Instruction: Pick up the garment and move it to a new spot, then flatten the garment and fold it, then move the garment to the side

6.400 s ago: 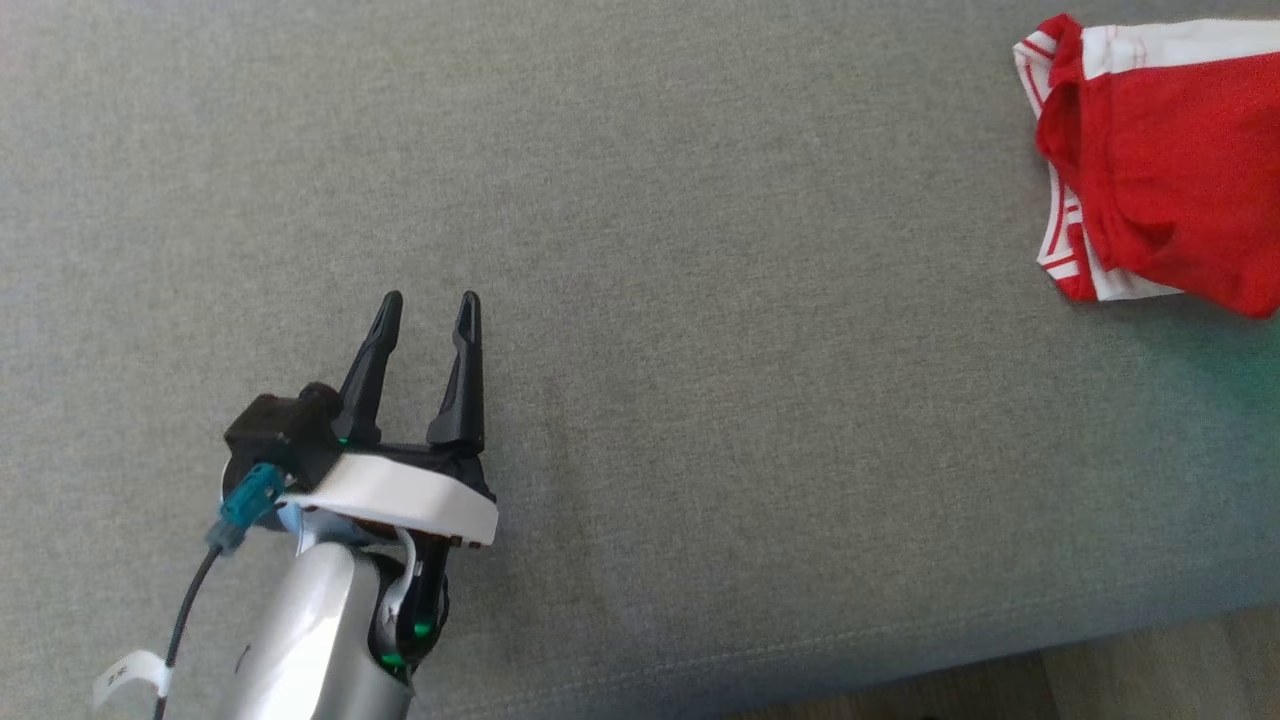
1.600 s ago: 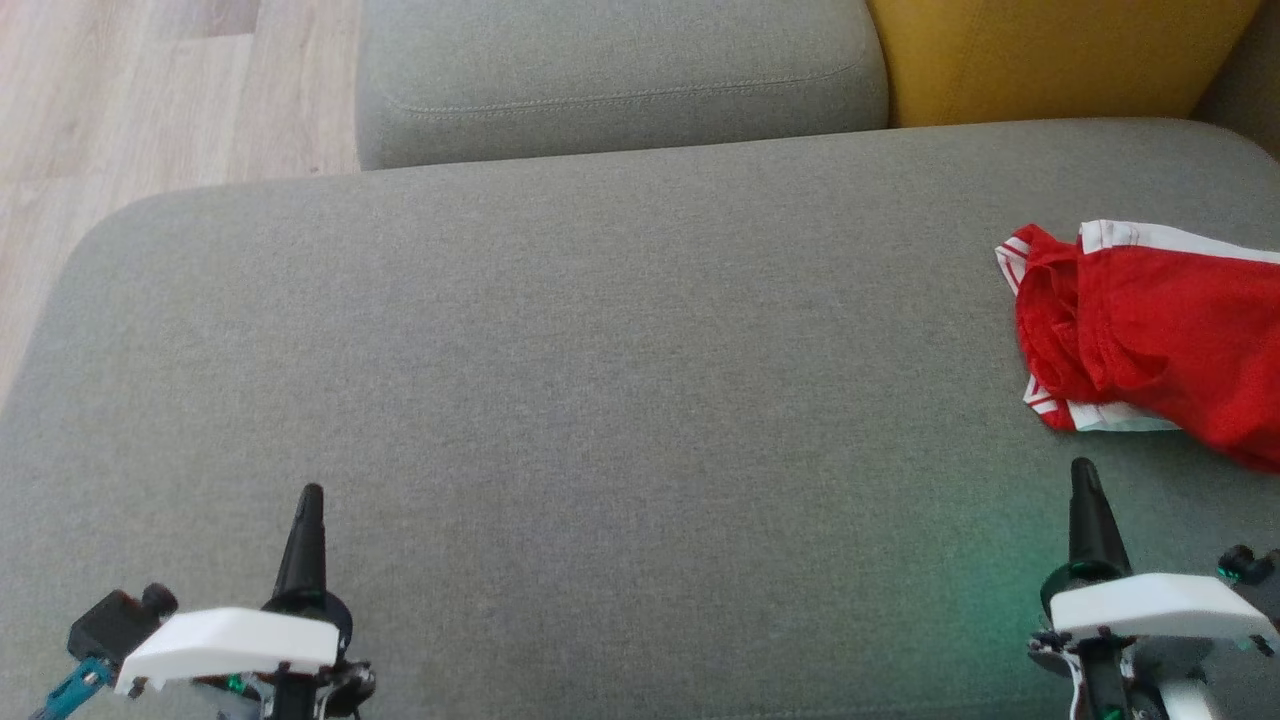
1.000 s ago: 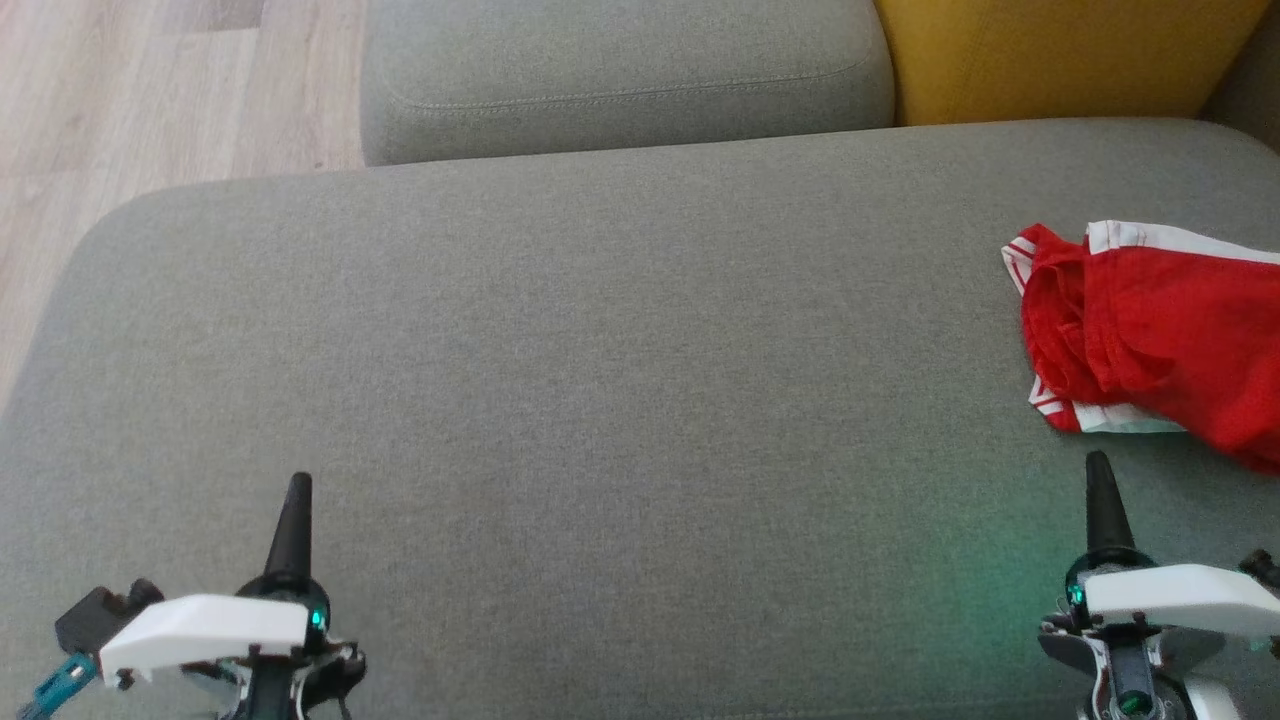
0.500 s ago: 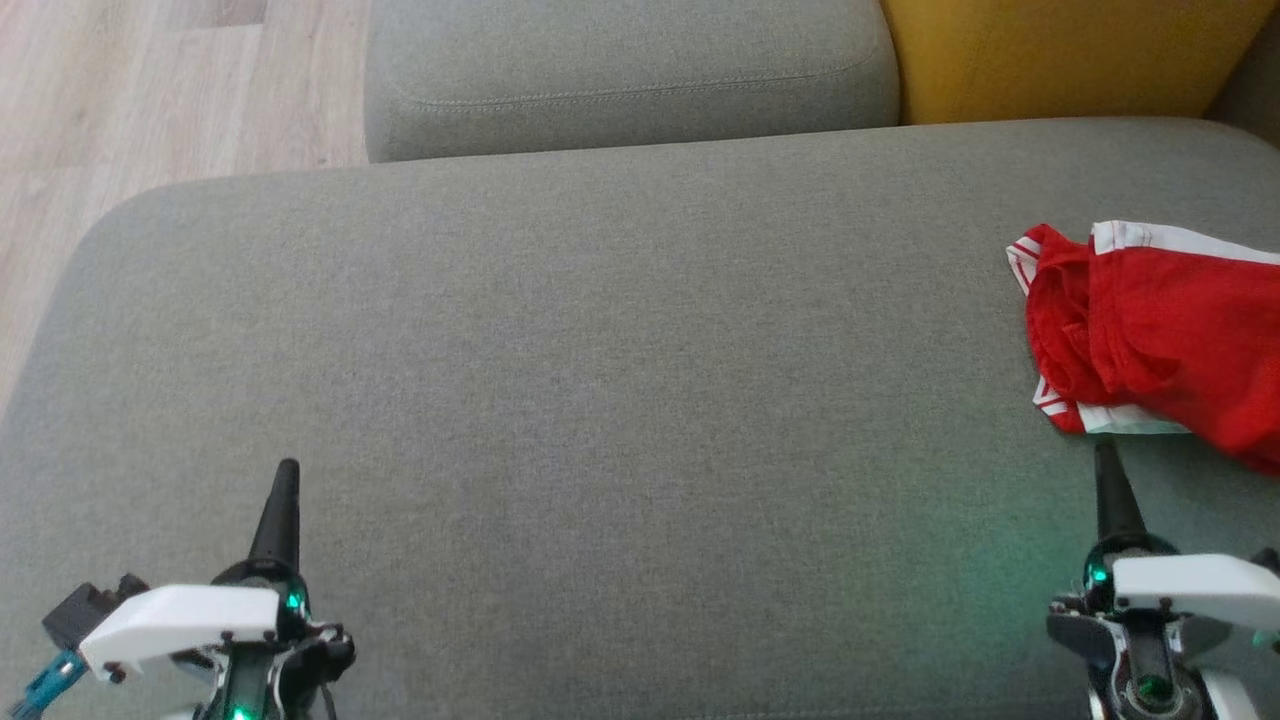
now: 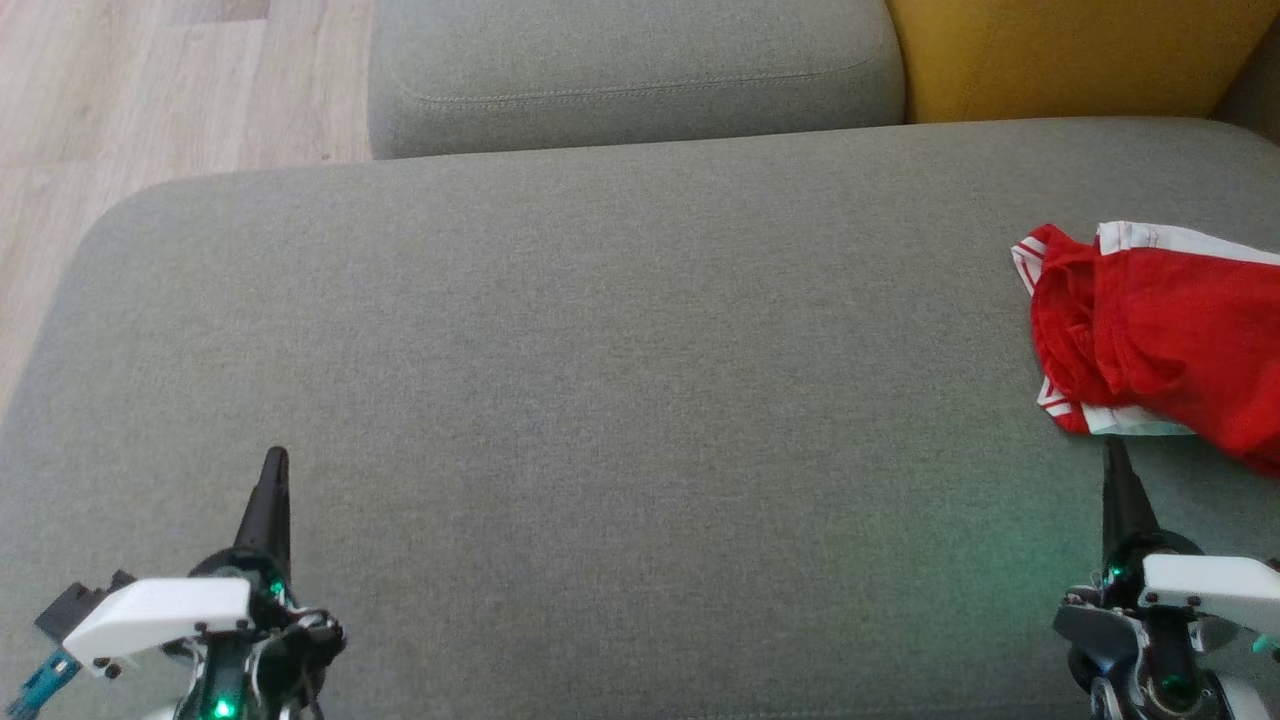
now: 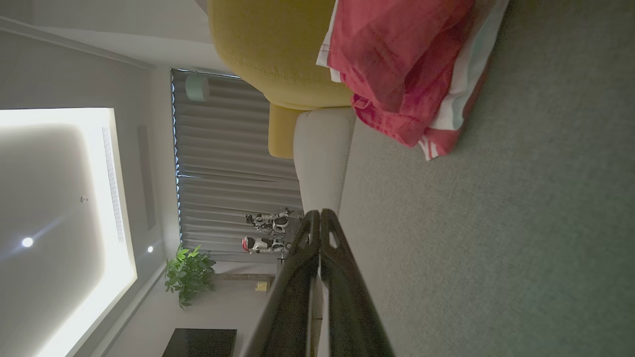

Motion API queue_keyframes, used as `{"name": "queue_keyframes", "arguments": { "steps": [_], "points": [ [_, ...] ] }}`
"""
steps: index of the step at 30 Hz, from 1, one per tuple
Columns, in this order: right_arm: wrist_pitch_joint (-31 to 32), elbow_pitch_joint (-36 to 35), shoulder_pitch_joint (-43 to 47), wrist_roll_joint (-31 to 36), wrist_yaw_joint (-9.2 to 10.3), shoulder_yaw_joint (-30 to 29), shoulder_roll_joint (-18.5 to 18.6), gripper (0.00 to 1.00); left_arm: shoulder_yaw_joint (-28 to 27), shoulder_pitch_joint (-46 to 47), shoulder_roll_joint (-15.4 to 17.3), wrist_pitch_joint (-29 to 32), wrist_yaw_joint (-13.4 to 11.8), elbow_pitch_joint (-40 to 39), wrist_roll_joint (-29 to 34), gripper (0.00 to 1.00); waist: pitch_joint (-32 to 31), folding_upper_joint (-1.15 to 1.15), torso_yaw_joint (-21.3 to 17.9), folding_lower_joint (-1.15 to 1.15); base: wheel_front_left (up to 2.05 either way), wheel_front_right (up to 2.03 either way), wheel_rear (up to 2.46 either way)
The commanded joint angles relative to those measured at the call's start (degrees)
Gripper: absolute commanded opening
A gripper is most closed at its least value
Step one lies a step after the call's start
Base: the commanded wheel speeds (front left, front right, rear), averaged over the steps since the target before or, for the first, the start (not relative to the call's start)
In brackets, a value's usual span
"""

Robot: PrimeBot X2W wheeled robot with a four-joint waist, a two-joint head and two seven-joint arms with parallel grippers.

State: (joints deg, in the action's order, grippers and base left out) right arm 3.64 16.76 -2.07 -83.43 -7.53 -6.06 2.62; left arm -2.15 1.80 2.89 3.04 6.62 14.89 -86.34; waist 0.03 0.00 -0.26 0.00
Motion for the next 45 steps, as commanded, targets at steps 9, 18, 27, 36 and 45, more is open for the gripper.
{"name": "queue_keyframes", "arguments": {
  "steps": [9, 18, 27, 36, 45],
  "points": [
    [2.0, -2.7, -3.9, -7.3, 0.04, 0.2, 0.6, 0.00, -3.0, 4.0, 0.8, 2.1, 0.8, -1.0, -5.4, 0.00, 0.1, 0.00, 0.2, 0.00, 0.00, 0.00, 0.00],
    [2.5, -2.8, -4.1, -9.1, 0.04, 0.0, 0.6, 0.00, -3.4, 4.3, 0.7, 2.6, 0.9, -0.9, -6.7, 0.00, 0.2, 0.00, 0.3, 0.00, 0.00, 0.00, 0.00],
    [2.5, -2.8, -4.1, -9.1, 0.04, -0.1, 0.6, 0.00, -3.5, 4.3, 0.6, 2.7, 0.9, -0.9, -6.6, 0.00, 0.2, 0.00, 0.3, 0.00, 0.00, 0.00, 0.00],
    [2.6, -2.8, -4.1, -9.0, 0.04, -0.1, 0.5, 0.00, -3.6, 4.3, 0.6, 2.8, 0.9, -0.9, -6.5, 0.00, 0.2, 0.00, 0.3, 0.00, 0.00, 0.00, 0.00],
    [2.7, -2.7, -4.1, -8.9, 0.04, -0.2, 0.5, 0.00, -3.8, 4.3, 0.4, 3.0, 0.9, -0.9, -6.3, 0.00, 0.2, 0.00, 0.3, 0.00, 0.00, 0.00, 0.00]
  ]
}}
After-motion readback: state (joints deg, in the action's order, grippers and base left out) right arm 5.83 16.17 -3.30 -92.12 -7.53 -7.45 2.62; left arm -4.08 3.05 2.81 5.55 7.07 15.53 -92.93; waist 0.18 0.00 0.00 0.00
